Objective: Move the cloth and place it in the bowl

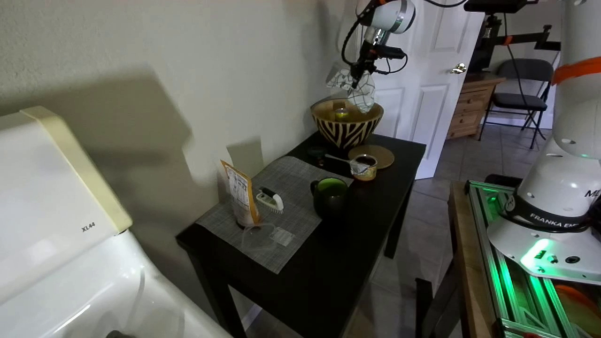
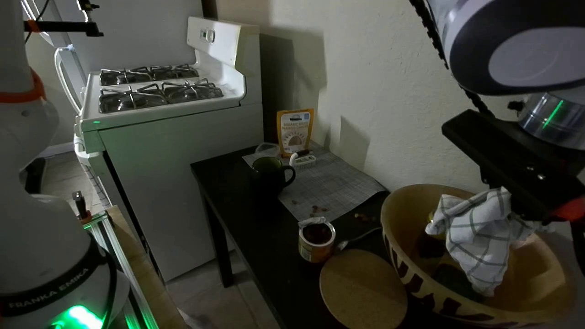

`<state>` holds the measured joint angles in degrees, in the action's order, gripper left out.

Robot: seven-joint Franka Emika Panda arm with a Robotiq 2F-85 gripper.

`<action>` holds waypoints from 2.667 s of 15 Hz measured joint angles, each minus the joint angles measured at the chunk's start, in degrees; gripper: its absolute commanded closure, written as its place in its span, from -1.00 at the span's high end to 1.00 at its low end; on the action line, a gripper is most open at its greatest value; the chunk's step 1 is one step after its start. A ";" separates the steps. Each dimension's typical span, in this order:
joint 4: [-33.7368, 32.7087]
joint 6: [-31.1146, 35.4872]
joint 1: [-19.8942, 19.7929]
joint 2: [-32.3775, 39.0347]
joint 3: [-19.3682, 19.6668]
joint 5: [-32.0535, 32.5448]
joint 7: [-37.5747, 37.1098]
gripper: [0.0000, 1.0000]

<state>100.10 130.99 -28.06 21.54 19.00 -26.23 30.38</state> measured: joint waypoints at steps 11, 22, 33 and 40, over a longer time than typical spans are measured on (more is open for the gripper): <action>-22.03 -8.03 -10.91 17.75 -8.96 4.49 7.56 -0.91; -18.36 -6.10 -6.87 18.35 -8.26 11.54 8.39 -0.91; -12.36 -2.73 -6.43 17.94 -9.44 13.26 7.94 -0.91; -9.28 -2.82 -6.31 15.41 -9.25 19.37 7.98 -0.91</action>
<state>90.82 128.17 -34.37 36.95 9.75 -6.86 38.36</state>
